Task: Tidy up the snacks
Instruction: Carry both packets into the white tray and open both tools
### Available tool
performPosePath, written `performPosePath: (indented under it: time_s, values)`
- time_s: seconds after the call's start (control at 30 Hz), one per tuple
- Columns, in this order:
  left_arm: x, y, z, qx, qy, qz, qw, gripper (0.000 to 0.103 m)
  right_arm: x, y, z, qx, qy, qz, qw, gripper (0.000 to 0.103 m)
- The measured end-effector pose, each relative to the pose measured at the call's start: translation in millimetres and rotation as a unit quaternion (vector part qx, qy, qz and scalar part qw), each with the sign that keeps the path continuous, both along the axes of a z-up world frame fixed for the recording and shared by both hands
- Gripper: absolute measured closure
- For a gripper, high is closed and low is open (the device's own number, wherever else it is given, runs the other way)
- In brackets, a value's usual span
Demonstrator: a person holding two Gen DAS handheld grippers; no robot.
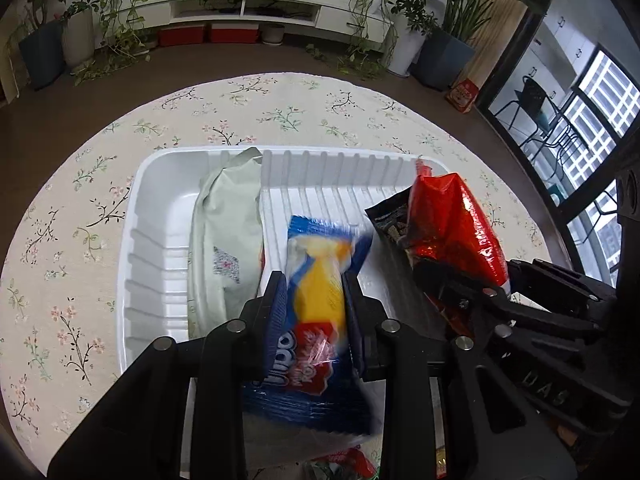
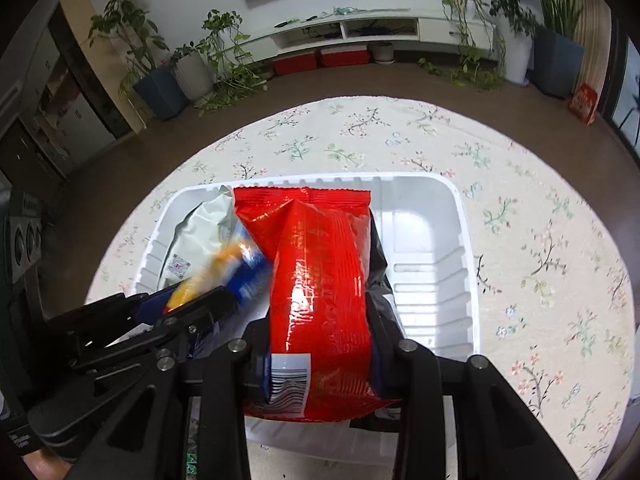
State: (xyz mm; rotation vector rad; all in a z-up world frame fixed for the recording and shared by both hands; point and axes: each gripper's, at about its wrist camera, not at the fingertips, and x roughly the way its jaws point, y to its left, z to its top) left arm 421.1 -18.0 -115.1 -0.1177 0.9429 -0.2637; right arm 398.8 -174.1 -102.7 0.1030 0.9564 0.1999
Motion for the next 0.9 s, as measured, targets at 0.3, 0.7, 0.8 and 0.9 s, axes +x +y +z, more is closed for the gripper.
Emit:
performPosePath:
  time_s: [0.3,0.7,0.8,0.9]
  values:
    - [2.9,11.6,-11.4,-0.008,0.004,0.015,0.9998,0.077,10.8,11.9,-6.6,-0.050,0.008,0.010,0.999,0.065]
    - [-8.8,30.5,-7.0,-0.037,0.013,0.025,0.9989,0.075,13.8,18.3,-9.0,-0.062,0.020,0.013,0.998,0.062]
    - [-11.8,35.9,-6.0,-0.049,0.014,0.028,0.9983,0.074,12.8,18.0,-9.1,-0.066,0.022,0.011,0.998,0.056]
    - [-13.2,40.5,-5.2,-0.053,0.012,0.036,0.9979,0.066,12.4,14.7,-8.3,-0.066,0.021,0.004,0.998,0.049]
